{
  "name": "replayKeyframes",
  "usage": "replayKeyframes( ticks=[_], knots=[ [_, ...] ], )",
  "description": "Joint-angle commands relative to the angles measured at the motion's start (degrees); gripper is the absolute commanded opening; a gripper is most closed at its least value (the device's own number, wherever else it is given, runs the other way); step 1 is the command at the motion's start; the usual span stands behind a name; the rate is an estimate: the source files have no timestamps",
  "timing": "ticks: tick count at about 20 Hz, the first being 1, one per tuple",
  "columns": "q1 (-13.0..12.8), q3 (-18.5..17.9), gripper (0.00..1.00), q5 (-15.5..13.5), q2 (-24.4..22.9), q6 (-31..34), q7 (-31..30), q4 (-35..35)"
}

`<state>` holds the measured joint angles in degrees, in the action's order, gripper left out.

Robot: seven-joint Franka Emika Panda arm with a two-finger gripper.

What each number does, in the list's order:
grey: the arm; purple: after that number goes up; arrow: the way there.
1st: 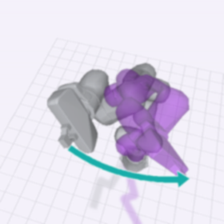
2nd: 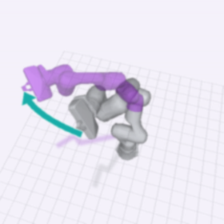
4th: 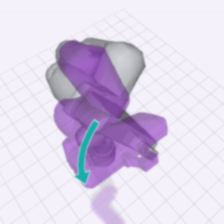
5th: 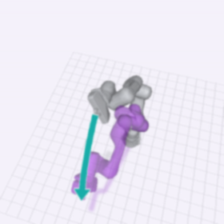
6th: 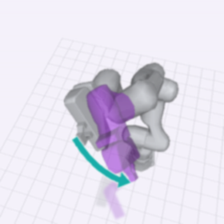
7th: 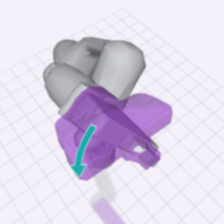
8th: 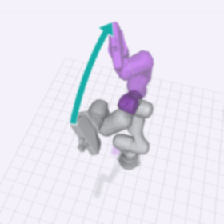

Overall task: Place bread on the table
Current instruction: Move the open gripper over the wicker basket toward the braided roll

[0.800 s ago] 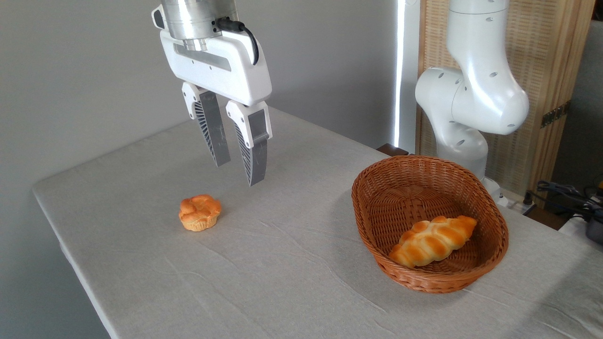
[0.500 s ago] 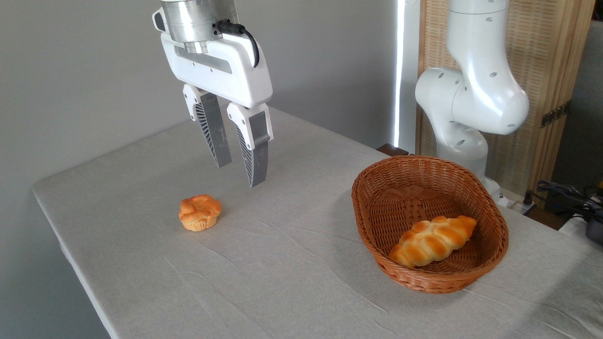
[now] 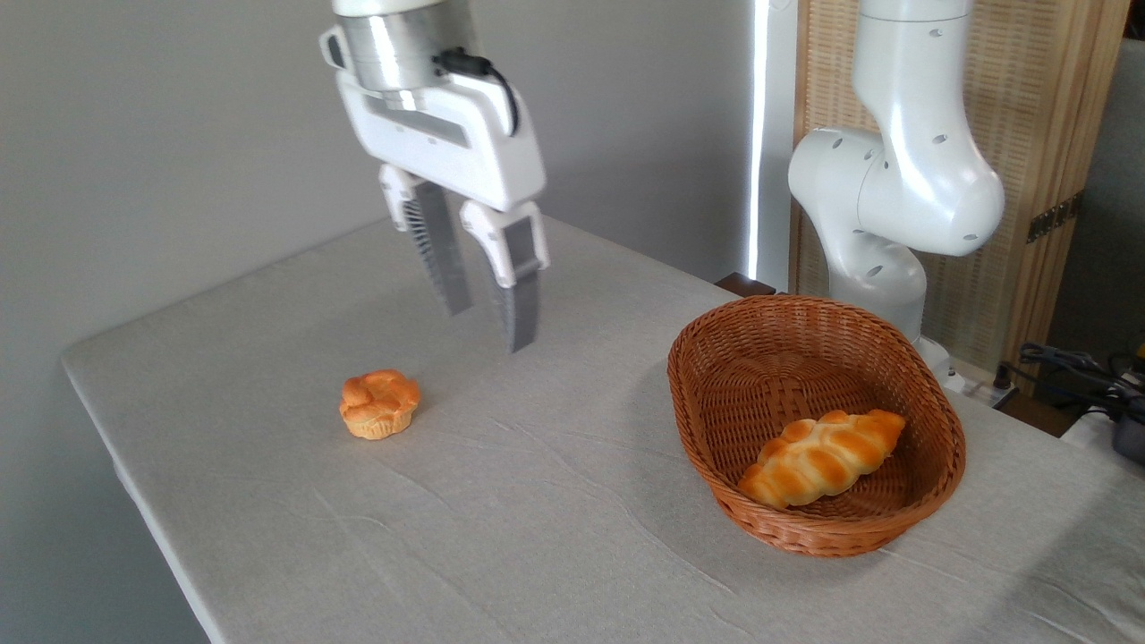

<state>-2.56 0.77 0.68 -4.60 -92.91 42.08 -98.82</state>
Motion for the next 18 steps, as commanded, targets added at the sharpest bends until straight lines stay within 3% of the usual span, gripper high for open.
replayKeyframes(
  ticks=[1,3,5,7,9,13,16,18],
  knots=[
    [0.1,-2.07,1.0,-0.94,-12.07,-5.77,3.88,-15.74],
    [-0.08,-4.8,1.0,-0.85,-20.67,-12.44,10.44,-27.07],
    [0.44,-8.91,1.0,-0.5,-26.93,-13.79,20.28,-34.74],
    [2.02,-13.49,1.0,-0.24,-31.07,-13.62,31.08,-39.23],
    [4.56,-14.91,1.0,0.2,-32.05,-13.44,39.36,-40.48],
    [5.37,-15.0,1.0,7.66,-31.62,-10.19,40.98,-41.01],
    [5.46,-15.18,1.0,10.04,-30.92,-10.19,40.89,-42.59],
    [5.11,-17.54,1.0,12.67,-30.65,-10.36,40.98,-43.82]
  ],
)
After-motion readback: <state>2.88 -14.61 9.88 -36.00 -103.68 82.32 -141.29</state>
